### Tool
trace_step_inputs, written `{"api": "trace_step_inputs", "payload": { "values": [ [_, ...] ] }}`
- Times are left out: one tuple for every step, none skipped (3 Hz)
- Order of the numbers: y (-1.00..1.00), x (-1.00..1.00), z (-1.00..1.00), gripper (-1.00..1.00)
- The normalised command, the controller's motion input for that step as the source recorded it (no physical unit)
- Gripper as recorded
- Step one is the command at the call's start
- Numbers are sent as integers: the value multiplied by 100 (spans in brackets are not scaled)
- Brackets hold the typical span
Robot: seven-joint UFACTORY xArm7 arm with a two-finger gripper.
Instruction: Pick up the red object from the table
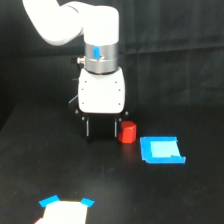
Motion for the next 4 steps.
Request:
{"api": "trace_step_inputs", "payload": {
  "values": [
    [-3, -9, -57, -100],
    [-54, -59, -100, 100],
    [100, -37, -43, 100],
    [100, -34, -24, 100]
  ]
}}
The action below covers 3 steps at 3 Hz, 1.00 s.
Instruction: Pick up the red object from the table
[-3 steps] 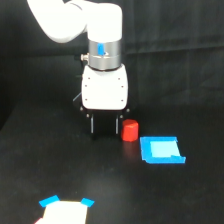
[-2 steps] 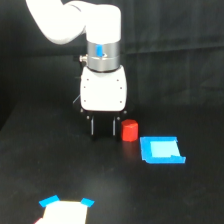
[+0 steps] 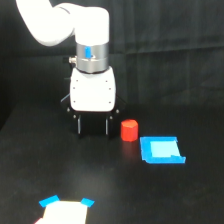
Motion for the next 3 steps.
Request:
{"api": "trace_step_inputs", "payload": {
  "values": [
    [100, 5, -28, 100],
    [7, 100, -31, -100],
    [-38, 91, -21, 100]
  ]
}}
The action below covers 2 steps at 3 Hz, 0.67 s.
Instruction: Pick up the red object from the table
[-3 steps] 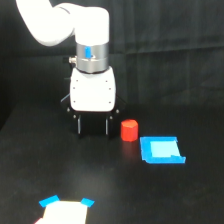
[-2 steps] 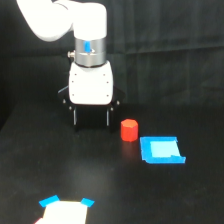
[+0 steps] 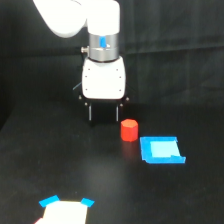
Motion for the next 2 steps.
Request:
{"api": "trace_step_inputs", "payload": {
  "values": [
    [-100, -6, -86, -100],
    [-100, 1, -100, -51]
  ]
}}
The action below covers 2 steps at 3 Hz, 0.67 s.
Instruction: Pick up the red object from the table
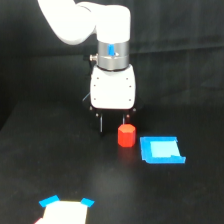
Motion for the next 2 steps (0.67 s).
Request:
{"api": "trace_step_inputs", "payload": {
  "values": [
    [-46, -80, -25, 100],
    [42, 53, 4, 100]
  ]
}}
